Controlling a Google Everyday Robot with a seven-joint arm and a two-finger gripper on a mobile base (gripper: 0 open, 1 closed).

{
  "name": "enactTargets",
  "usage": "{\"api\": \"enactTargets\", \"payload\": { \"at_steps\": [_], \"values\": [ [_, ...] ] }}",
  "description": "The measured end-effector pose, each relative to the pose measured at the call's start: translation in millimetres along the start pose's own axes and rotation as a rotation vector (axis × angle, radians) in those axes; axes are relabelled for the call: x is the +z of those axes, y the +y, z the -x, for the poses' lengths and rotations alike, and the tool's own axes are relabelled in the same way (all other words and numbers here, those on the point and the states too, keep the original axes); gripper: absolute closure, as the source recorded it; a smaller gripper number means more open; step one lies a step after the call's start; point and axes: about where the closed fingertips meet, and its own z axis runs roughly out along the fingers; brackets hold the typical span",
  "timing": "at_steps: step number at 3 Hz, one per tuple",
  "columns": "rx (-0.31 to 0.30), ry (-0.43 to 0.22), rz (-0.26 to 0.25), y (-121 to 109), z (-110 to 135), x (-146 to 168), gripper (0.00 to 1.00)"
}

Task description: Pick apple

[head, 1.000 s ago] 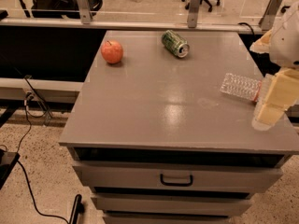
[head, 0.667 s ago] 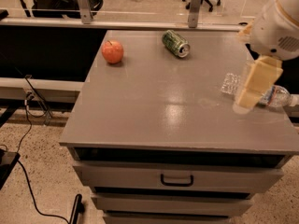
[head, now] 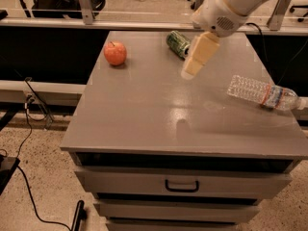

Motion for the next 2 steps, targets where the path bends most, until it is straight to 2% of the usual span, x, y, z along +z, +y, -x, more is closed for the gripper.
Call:
{"api": "enactTargets", "payload": {
  "at_steps": [1, 2],
  "values": [
    [0.019, -0.124, -0.016, -31.0, 49.9, 41.8, 0.00],
    [0.060, -0.186, -0.036, -53.5, 93.1, 82.4, 0.00]
  ]
}}
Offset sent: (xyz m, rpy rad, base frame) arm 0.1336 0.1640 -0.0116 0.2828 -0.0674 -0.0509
